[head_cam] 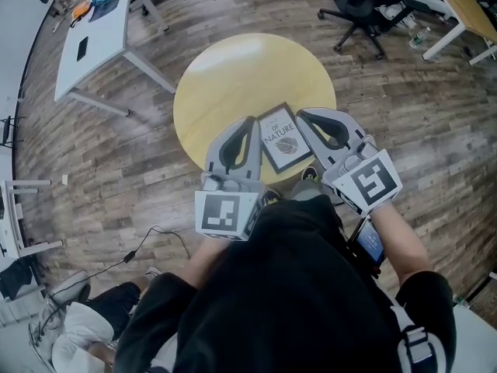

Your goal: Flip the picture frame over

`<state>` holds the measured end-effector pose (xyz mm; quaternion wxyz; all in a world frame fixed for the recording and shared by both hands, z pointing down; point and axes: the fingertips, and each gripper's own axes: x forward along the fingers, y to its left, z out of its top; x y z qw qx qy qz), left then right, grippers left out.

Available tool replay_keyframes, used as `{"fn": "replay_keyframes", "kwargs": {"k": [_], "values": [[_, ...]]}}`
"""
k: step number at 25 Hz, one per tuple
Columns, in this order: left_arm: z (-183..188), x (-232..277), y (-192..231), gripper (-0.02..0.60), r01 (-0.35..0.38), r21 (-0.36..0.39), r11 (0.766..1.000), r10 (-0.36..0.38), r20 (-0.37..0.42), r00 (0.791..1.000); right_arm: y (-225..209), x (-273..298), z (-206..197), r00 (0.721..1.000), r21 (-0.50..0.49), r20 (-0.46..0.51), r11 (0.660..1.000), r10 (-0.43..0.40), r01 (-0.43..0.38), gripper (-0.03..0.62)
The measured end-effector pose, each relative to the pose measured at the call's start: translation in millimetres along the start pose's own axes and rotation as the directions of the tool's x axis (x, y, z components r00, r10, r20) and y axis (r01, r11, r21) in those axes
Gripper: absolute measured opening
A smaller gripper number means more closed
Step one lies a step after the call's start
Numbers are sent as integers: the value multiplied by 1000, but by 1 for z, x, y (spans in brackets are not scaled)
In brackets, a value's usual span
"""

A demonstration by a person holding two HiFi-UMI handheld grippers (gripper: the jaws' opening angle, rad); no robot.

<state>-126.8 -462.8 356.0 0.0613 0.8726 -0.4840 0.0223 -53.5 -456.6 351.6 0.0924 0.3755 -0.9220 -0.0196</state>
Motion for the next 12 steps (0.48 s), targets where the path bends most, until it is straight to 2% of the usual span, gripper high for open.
{"fn": "replay_keyframes", "kwargs": {"k": [4, 12], "values": [[1, 0, -1, 29, 27, 25, 999, -28, 35, 999, 2, 3, -1, 1000, -4, -10, 1000, 6, -6, 18], [1, -7, -8, 29, 3, -3, 1000, -3, 12, 1000, 5, -5, -6, 1000, -24, -20, 1000, 13, -14, 18]]}}
